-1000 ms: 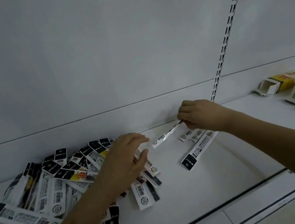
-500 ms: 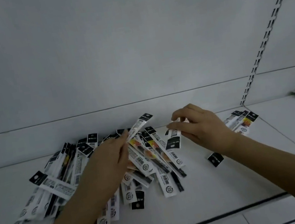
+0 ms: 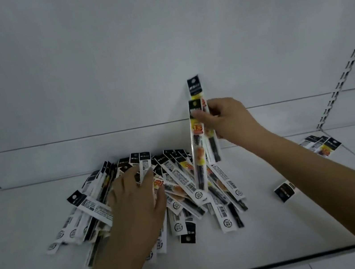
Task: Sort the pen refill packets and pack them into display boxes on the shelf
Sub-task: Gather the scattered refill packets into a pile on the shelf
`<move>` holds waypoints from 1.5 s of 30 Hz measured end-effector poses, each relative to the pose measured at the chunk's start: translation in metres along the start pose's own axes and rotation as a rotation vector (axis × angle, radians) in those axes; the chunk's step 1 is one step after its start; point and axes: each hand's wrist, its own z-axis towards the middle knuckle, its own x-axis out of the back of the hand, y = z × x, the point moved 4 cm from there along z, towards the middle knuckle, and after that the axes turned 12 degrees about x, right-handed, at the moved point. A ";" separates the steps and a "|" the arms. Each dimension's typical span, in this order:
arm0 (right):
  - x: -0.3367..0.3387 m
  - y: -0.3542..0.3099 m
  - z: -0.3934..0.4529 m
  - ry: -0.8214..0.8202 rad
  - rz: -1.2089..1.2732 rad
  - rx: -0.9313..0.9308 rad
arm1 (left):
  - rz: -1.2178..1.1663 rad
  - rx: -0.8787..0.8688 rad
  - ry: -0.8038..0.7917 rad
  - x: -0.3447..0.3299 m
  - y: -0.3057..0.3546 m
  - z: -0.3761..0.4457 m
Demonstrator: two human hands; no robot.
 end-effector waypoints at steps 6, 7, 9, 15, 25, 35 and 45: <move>-0.047 0.029 -0.024 -0.437 0.036 -0.219 | -0.140 -0.073 -0.151 -0.007 0.017 -0.007; -0.040 0.034 -0.028 -0.423 -0.076 -0.176 | -0.138 -0.134 -0.178 -0.009 0.023 -0.009; -0.013 0.045 -0.038 -0.367 -0.249 -0.103 | -0.084 -0.291 -0.222 -0.018 0.039 -0.012; 0.108 0.121 -0.104 -0.343 -0.767 -0.471 | -0.004 -0.484 -0.248 -0.049 0.064 -0.007; 0.099 0.161 -0.138 -0.260 -0.751 -0.601 | -0.014 -0.424 -0.219 -0.061 0.059 -0.004; 0.030 0.118 -0.129 -0.543 -0.469 0.014 | -0.031 -0.421 -0.194 -0.061 0.058 -0.006; 0.075 0.110 -0.126 -0.358 -0.608 -0.265 | -0.051 -0.403 -0.200 -0.061 0.059 -0.006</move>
